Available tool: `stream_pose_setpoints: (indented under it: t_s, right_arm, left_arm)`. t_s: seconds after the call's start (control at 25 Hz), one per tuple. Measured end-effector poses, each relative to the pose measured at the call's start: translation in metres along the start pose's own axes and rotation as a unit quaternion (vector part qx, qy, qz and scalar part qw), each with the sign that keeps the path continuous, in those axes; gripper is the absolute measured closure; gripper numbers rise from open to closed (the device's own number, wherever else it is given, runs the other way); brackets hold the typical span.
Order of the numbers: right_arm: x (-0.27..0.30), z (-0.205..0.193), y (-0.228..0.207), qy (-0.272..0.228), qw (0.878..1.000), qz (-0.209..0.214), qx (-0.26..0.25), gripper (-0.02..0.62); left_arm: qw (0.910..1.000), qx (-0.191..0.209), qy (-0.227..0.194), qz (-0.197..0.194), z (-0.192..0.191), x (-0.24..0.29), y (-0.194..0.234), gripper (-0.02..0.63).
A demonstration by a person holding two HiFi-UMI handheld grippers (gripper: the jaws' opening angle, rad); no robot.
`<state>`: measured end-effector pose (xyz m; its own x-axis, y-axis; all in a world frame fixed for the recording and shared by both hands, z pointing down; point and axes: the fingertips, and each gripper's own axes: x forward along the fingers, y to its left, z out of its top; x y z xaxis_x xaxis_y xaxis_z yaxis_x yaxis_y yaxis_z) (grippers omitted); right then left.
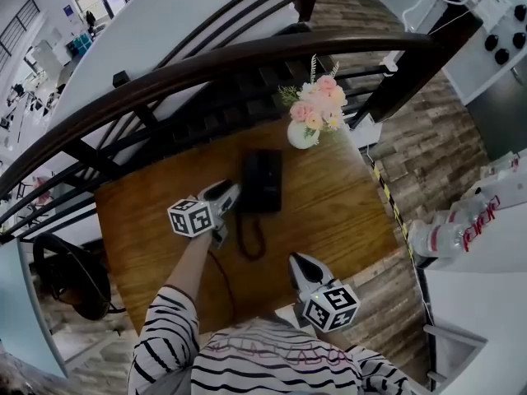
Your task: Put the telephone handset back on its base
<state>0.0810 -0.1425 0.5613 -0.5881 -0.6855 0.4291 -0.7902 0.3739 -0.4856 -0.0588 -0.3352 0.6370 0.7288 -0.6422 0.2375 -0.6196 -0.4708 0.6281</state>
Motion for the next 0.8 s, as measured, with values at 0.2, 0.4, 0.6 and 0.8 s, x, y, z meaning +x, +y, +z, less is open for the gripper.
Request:
stream_pose_setpoints:
  t_s: [0.2,0.4,0.6,0.8]
  right_arm:
    - [-0.011,0.002,0.006,-0.013,1.0,0.006,-0.01,0.594]
    - [-0.026,-0.001,0.013,-0.021,1.0,0.014,-0.013,0.594]
    - [-0.045,-0.006,0.016,-0.026,0.999,0.02,-0.016,0.594]
    - [-0.06,-0.011,0.019,-0.03,0.999,0.027,-0.023,0.594]
  left_arm:
    - [0.9996,0.02,-0.019,-0.011,0.002,-0.022,-0.029,0.484]
    - [0.9982,0.048,-0.033,-0.008,0.004,-0.049,-0.058,0.507]
    - [0.996,0.076,-0.047,-0.001,0.003,-0.074,-0.089,0.538]
    - [0.994,0.093,-0.057,0.005,-0.007,-0.098,-0.116,0.573]
